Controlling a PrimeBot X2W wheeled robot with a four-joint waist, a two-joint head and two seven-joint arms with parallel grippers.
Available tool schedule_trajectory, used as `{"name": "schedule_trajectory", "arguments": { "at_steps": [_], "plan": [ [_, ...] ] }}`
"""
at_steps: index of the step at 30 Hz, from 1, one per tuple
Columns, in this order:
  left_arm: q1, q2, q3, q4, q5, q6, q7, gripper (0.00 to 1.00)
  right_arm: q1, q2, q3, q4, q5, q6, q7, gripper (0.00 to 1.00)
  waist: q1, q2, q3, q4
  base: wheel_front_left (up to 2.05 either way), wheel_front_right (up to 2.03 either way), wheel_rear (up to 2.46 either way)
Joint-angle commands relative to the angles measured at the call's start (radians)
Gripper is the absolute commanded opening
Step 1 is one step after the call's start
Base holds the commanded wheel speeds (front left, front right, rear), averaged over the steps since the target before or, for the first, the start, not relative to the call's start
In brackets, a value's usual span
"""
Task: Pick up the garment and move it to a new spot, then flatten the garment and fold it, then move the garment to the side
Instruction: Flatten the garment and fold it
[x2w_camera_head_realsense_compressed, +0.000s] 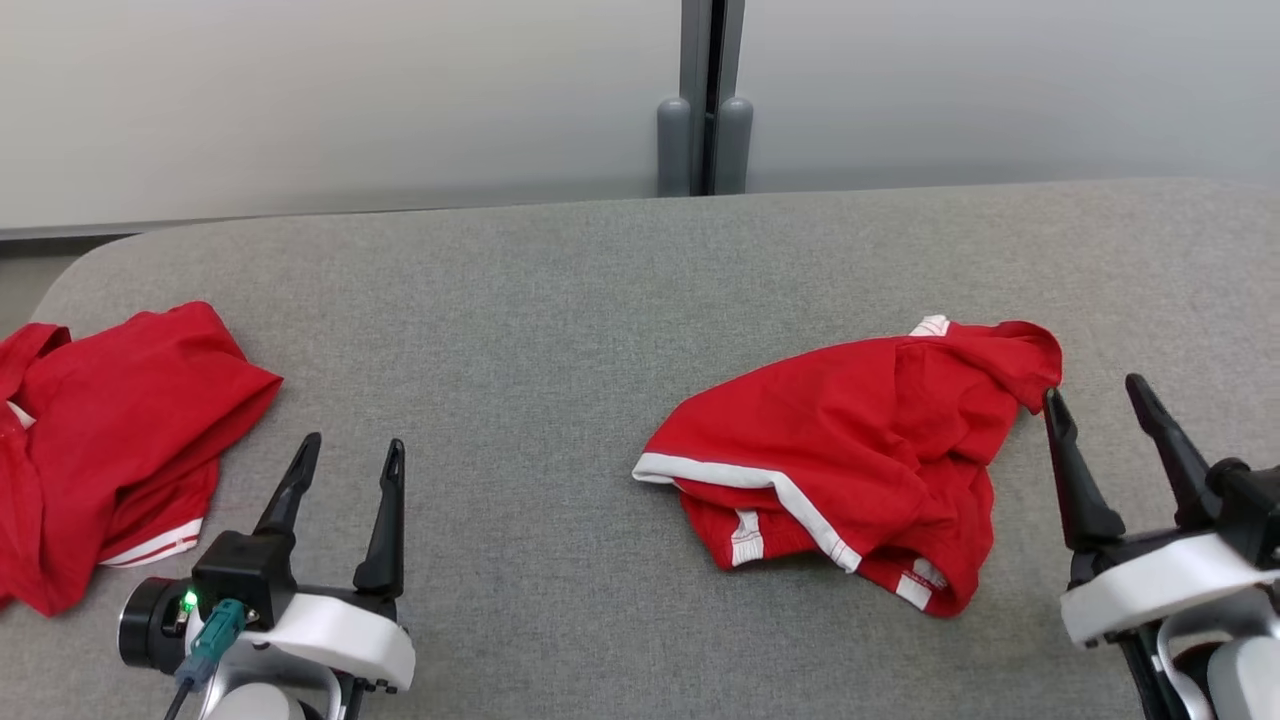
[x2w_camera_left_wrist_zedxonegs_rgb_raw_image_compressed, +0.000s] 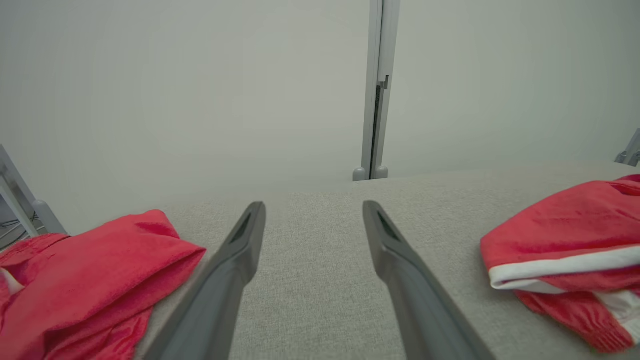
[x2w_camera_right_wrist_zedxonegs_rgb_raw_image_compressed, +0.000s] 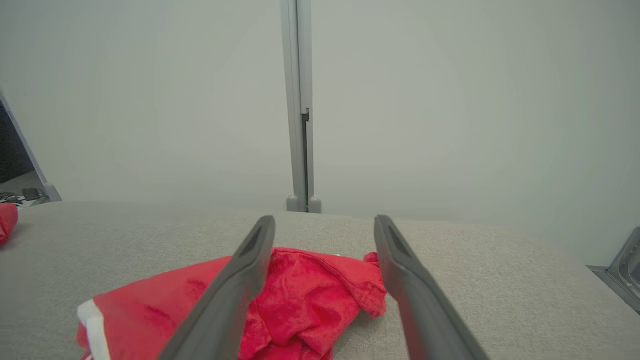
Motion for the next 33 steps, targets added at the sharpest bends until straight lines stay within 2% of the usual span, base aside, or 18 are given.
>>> {"name": "schedule_trajectory", "arguments": {
  "at_steps": [1, 9, 19, 27, 33],
  "plan": [
    [0.017, 0.008, 0.000, -0.004, -0.003, 0.006, 0.006, 1.00, 0.039, 0.012, -0.006, -0.029, -0.009, 0.000, 0.021, 1.00, -0.0001, 0.0000, -0.024, -0.010, 0.00, 0.00, 0.00],
    [0.068, 0.030, -0.002, -0.028, -0.011, 0.019, 0.030, 1.00, 0.131, 0.052, -0.018, -0.125, -0.027, 0.000, 0.086, 1.00, -0.0001, 0.0000, -0.042, -0.015, 0.00, 0.00, 0.00],
    [0.062, 0.037, -0.009, -0.049, -0.010, 0.025, 0.040, 1.00, 0.132, 0.052, 0.005, -0.145, -0.029, 0.000, 0.104, 1.00, -0.0001, 0.0000, -0.033, -0.010, 0.00, 0.00, 0.00],
    [0.032, 0.028, -0.026, -0.049, -0.007, 0.020, 0.042, 1.00, 0.148, 0.025, 0.219, -0.081, -0.020, 0.000, 0.150, 1.00, -0.0001, 0.0000, -0.008, 0.012, 0.00, 0.00, 0.00],
    [0.000, 0.011, -0.036, -0.039, -0.003, 0.018, 0.028, 1.00, 0.104, -0.002, 0.313, 0.011, -0.052, 0.000, 0.154, 1.00, -0.0001, 0.0000, 0.029, 0.034, 0.00, 0.00, 0.00]
  ]
}}
